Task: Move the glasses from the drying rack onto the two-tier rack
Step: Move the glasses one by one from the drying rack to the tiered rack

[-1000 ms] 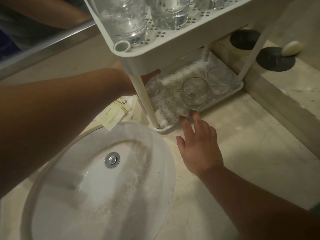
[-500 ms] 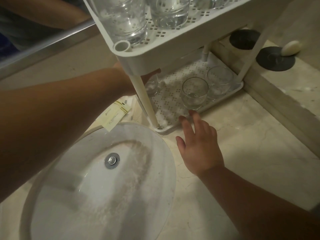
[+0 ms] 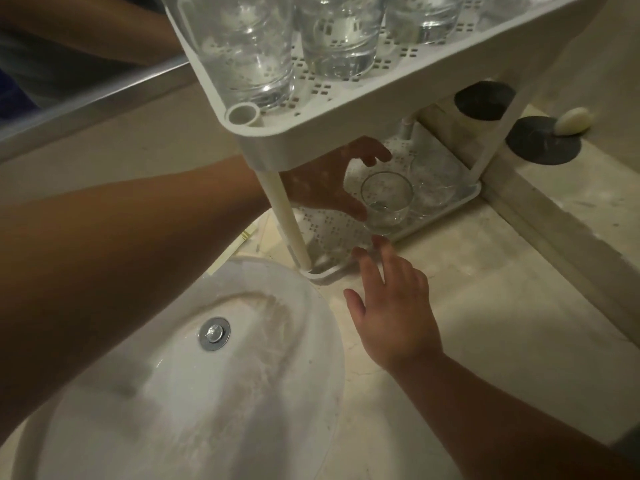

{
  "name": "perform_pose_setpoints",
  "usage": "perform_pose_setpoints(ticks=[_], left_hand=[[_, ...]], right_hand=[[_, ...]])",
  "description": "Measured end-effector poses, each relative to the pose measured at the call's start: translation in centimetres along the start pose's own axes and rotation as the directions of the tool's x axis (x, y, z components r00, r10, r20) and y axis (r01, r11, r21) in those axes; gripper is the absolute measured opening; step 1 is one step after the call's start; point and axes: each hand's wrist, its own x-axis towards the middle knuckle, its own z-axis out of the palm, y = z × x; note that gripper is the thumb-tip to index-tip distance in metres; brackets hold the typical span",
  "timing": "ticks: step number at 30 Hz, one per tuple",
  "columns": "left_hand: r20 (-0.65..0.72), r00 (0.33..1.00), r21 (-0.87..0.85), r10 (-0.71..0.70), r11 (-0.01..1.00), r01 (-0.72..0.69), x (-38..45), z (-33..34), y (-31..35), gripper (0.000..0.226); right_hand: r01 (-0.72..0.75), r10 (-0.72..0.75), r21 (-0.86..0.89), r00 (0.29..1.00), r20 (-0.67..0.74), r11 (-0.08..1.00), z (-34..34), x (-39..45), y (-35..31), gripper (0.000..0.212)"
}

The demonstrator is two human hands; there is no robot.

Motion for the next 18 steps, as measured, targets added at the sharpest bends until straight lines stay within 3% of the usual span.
perform_pose_setpoints(ticks=[18], left_hand=[[-0.062, 0.987, 0.087, 0.148, 0.986, -0.143, 0.9, 1.9, -0.4, 0.08]], right_hand=[[0.0, 0.001, 0.022, 1.0, -0.023, 1.0, 0.0, 0.0, 0.0, 0.053]])
